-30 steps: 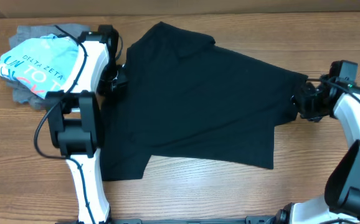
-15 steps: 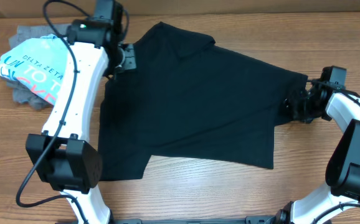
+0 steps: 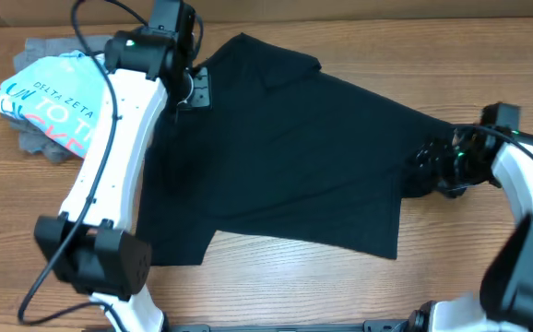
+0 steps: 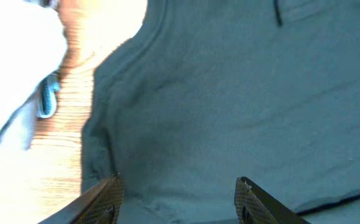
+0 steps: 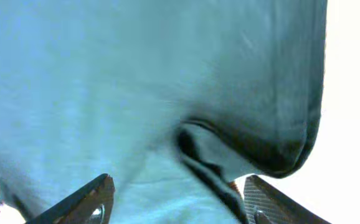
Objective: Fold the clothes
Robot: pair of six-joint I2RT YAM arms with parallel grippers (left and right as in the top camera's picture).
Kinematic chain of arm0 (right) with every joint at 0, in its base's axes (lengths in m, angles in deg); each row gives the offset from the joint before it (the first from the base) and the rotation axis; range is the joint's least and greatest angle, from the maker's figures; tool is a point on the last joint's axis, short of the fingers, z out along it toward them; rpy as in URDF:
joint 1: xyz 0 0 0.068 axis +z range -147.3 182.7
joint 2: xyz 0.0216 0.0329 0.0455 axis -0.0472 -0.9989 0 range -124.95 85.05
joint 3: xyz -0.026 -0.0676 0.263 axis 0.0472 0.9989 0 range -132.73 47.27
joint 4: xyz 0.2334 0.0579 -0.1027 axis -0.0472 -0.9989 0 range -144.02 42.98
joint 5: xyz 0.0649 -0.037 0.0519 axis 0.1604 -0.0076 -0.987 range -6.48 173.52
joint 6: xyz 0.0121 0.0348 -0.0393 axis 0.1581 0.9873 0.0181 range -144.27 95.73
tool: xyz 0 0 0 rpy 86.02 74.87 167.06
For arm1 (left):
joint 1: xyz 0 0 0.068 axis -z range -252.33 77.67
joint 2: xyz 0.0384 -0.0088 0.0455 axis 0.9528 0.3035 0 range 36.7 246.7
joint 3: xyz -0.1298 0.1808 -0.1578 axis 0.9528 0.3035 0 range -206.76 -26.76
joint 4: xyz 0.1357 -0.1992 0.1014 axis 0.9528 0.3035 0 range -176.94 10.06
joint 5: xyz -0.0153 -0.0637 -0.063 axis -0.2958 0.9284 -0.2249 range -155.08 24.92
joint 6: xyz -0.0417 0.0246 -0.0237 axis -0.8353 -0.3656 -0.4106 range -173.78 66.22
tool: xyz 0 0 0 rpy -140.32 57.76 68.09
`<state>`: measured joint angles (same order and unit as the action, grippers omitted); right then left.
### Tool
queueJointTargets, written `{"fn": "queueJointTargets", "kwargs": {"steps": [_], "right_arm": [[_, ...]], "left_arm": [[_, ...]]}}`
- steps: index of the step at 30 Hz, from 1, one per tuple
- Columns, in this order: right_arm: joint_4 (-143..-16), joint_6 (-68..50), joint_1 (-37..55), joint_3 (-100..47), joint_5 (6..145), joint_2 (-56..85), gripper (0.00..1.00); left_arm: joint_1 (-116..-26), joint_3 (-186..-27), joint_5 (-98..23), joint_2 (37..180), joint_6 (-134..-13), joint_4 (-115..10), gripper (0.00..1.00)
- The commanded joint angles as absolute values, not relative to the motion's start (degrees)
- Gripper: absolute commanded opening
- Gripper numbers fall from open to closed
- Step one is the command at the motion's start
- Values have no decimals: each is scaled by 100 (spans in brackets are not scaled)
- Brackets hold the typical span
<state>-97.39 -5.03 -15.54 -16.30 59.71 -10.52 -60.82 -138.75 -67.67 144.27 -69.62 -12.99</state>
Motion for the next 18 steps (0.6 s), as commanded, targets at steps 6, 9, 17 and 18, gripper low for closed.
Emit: {"fn": "queueJointTargets", "kwargs": {"steps": [6, 9, 17, 18], "right_arm": [[-8659, 308, -1541, -1680, 7217, -1037, 41], [-8159, 457, -1541, -1682, 7387, -1485, 30], [-7046, 872, -1547, -1682, 7422, -2497, 16], [-6989, 985, -1545, -1682, 7459, -2595, 15]], "left_arm": [[-6106, -13912, -6953, 13848, -6793, -917, 60], [-6106, -13912, -6955, 13848, -6791, -755, 60], [-6106, -13912, -6955, 13848, -6798, -680, 60], [-6106, -13912, -6955, 13848, -6802, -680, 61]]}}
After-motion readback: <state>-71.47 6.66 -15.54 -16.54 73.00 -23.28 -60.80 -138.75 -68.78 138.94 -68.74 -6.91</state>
